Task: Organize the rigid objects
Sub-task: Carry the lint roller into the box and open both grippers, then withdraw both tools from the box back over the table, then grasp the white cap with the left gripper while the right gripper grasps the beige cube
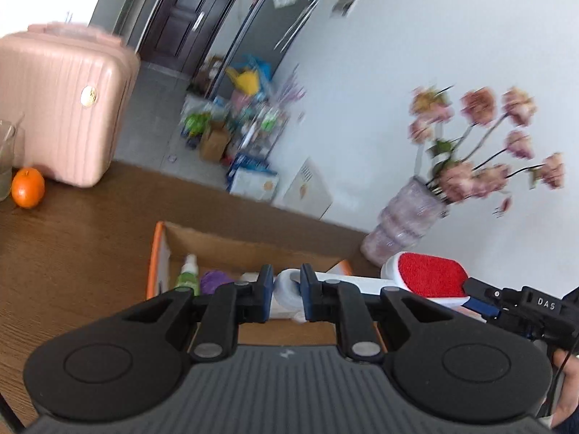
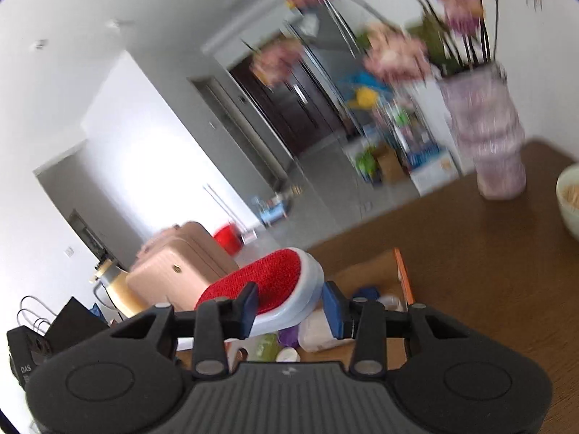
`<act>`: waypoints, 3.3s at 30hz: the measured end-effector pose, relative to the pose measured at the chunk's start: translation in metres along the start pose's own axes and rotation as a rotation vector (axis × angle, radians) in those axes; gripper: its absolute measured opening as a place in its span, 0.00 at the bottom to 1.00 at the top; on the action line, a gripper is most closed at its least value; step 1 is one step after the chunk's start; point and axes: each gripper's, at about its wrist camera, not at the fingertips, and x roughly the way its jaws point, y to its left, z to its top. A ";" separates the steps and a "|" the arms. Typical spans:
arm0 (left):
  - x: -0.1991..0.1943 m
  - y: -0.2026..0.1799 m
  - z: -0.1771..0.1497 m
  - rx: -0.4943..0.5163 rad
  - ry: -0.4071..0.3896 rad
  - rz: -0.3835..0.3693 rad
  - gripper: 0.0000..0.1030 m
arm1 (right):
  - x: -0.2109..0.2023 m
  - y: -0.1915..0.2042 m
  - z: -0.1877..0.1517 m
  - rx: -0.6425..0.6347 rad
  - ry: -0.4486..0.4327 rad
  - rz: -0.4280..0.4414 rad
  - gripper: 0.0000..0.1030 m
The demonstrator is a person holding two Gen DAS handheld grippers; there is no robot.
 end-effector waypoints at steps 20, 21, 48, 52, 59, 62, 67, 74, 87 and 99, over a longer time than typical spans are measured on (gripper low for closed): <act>0.097 0.046 -0.054 0.048 0.266 0.164 0.18 | 0.112 -0.041 -0.066 0.014 0.278 -0.173 0.33; 0.096 0.045 -0.053 0.051 0.271 0.171 0.21 | 0.112 -0.039 -0.065 0.009 0.282 -0.172 0.33; -0.086 -0.056 -0.064 0.353 -0.357 0.348 1.00 | -0.036 0.090 -0.077 -0.441 -0.231 -0.233 0.92; -0.109 -0.062 -0.088 0.360 -0.398 0.348 1.00 | -0.055 0.094 -0.101 -0.493 -0.279 -0.245 0.96; -0.158 -0.060 -0.153 0.368 -0.431 0.346 1.00 | -0.093 0.083 -0.161 -0.497 -0.282 -0.253 0.97; -0.178 -0.053 -0.186 0.386 -0.451 0.358 1.00 | -0.115 0.079 -0.194 -0.521 -0.281 -0.252 0.98; -0.211 -0.036 -0.236 0.337 -0.440 0.352 1.00 | -0.152 0.075 -0.241 -0.526 -0.307 -0.241 1.00; -0.229 -0.009 -0.296 0.276 -0.332 0.385 1.00 | -0.176 0.067 -0.306 -0.552 -0.234 -0.282 1.00; -0.212 0.018 -0.312 0.244 -0.209 0.416 1.00 | -0.165 0.064 -0.351 -0.579 -0.086 -0.285 1.00; -0.152 0.030 -0.278 0.252 -0.119 0.396 1.00 | -0.096 0.054 -0.319 -0.568 -0.013 -0.290 0.98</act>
